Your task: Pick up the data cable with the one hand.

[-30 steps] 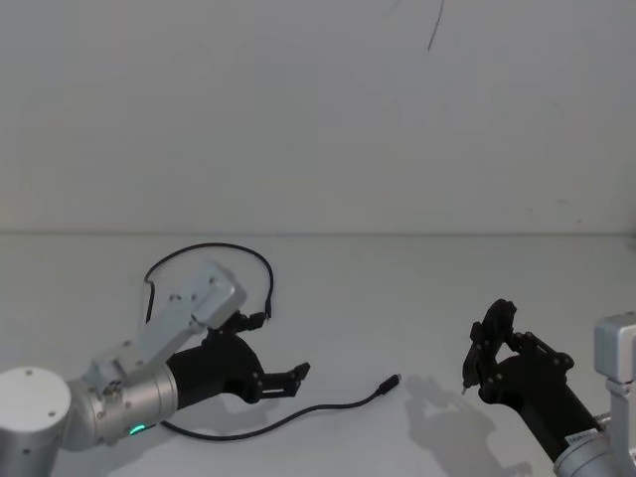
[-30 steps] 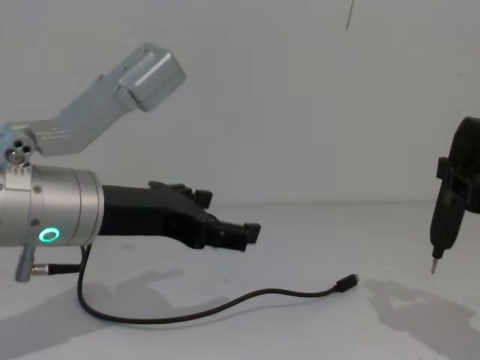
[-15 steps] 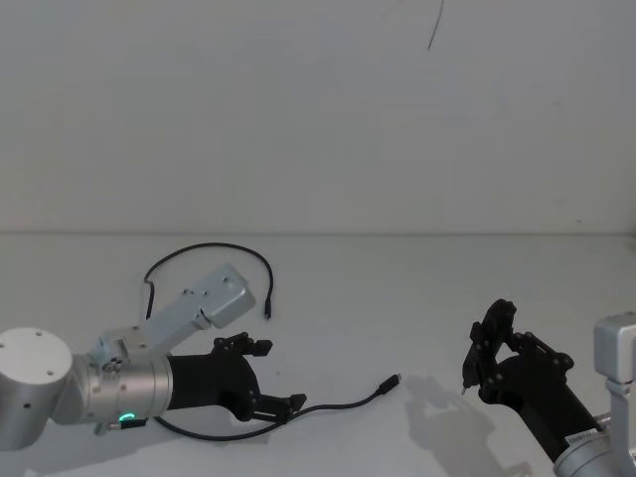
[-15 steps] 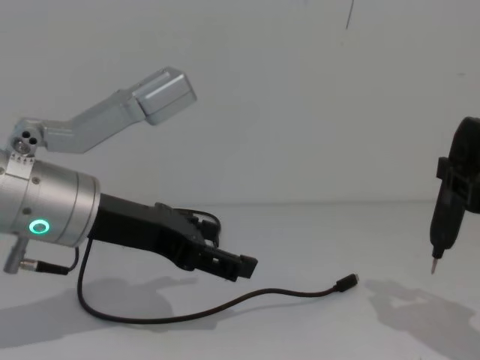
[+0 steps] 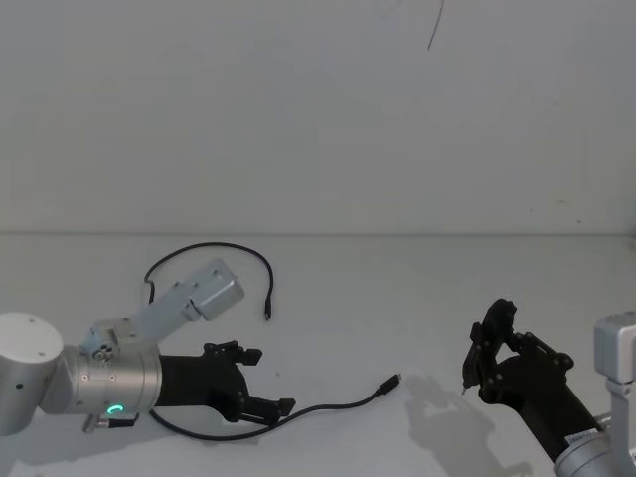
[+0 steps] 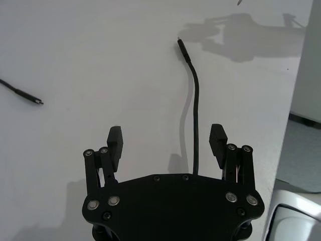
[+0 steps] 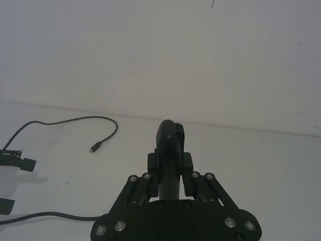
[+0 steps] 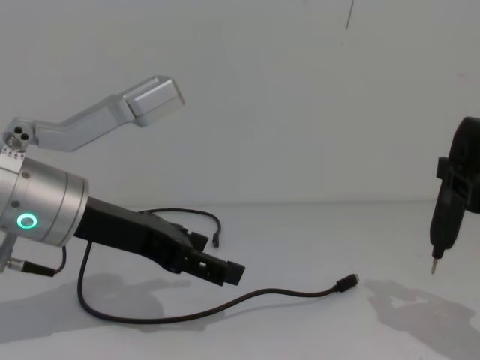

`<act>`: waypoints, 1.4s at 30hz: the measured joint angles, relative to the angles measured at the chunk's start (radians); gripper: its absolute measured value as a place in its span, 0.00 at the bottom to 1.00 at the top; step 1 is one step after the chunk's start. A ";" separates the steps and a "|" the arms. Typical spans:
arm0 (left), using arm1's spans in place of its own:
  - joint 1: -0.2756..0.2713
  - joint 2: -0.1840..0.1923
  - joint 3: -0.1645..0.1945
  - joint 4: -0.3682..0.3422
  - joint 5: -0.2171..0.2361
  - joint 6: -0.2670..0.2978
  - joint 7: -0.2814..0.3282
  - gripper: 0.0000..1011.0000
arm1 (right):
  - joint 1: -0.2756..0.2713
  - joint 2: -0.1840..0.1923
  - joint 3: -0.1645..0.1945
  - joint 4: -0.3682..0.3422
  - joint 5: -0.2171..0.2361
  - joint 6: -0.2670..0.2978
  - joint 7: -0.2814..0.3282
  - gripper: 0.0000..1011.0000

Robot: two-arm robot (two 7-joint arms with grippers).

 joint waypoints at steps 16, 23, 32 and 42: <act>-0.032 -0.008 0.039 0.029 -0.002 0.037 -0.016 0.99 | 0.000 0.000 0.000 0.000 0.000 0.000 0.000 0.26; -0.039 -0.022 0.052 0.034 0.008 0.037 0.002 0.99 | 0.000 0.000 0.000 0.000 0.000 0.000 0.000 0.26; -0.046 -0.042 0.066 0.042 0.027 0.029 0.043 0.99 | 0.000 0.000 0.000 0.000 0.000 0.000 0.000 0.26; -0.054 -0.062 0.082 0.052 0.052 0.022 0.067 0.99 | 0.000 0.000 0.000 0.000 0.000 0.000 0.000 0.26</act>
